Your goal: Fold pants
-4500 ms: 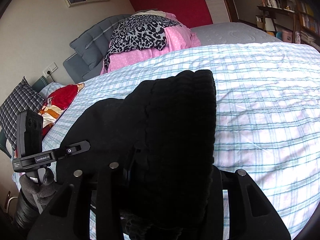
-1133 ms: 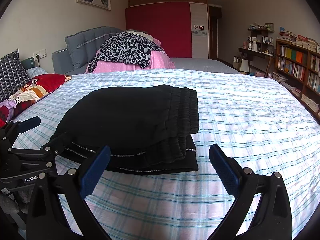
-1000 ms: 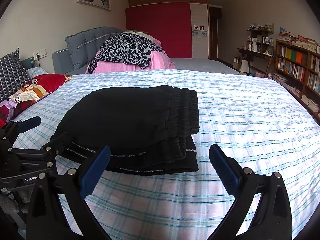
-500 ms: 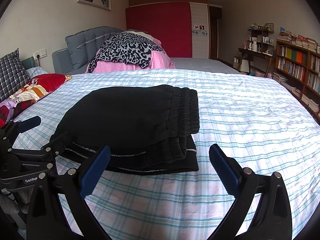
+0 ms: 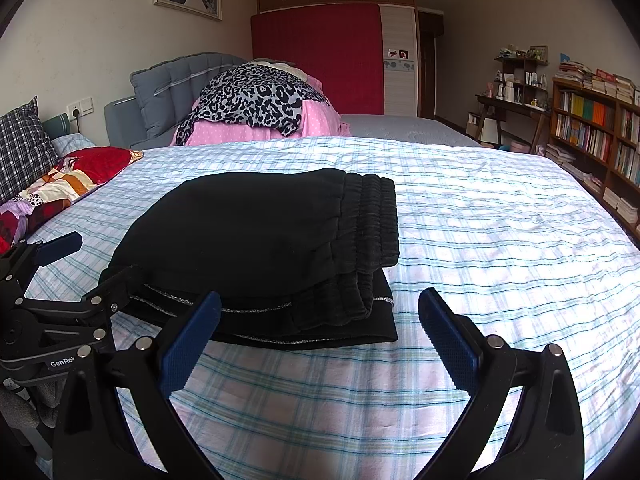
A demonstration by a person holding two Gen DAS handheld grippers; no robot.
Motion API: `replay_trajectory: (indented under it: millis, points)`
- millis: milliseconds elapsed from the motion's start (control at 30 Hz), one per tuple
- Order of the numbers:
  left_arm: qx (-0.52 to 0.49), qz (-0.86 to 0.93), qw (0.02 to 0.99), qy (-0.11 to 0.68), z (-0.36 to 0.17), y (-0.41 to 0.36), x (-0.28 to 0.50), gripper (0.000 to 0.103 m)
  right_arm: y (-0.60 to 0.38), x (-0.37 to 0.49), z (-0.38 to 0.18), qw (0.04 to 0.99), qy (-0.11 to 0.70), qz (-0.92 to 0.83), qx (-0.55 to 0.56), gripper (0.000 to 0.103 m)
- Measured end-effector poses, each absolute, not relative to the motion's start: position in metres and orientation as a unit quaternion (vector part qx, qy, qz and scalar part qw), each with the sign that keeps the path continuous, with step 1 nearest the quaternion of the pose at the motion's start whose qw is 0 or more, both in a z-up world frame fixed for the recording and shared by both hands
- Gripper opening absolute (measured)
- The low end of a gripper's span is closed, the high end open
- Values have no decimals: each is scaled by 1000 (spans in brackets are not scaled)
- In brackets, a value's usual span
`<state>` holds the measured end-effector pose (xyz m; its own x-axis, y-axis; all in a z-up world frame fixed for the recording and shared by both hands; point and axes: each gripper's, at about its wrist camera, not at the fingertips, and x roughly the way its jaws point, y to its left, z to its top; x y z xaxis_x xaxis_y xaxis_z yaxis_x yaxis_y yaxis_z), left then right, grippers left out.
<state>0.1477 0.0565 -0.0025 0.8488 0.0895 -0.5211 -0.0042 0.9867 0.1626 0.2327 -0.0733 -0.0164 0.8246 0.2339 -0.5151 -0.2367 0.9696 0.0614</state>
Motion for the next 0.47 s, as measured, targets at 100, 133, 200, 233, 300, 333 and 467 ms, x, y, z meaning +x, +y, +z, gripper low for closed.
replay_trajectory:
  millis: [100,133,200,233,300,333,467]
  points:
    - [83,21,960,267,-3,55,146,98,-74,233,-16,955,269,123,-2,100]
    - [84,21,960,266,-3,55,146,98,-73,233,-17,955,270,123,-2,100]
    - [86,21,959,268,-4,55,147,98,-73,233,-19,955,271,123,-1,100]
    - [85,22,959,269,-4,55,148,98,-73,234,-20,954,272,123,0,100]
    - [79,28,958,275,-5,58,149,98,-73,235,-22,954,274,124,2,100]
    - [74,30,957,280,-6,60,151,98,-74,236,-22,953,275,124,3,100]
    - [51,36,953,296,-8,70,157,98,-77,240,-25,950,286,126,15,100]
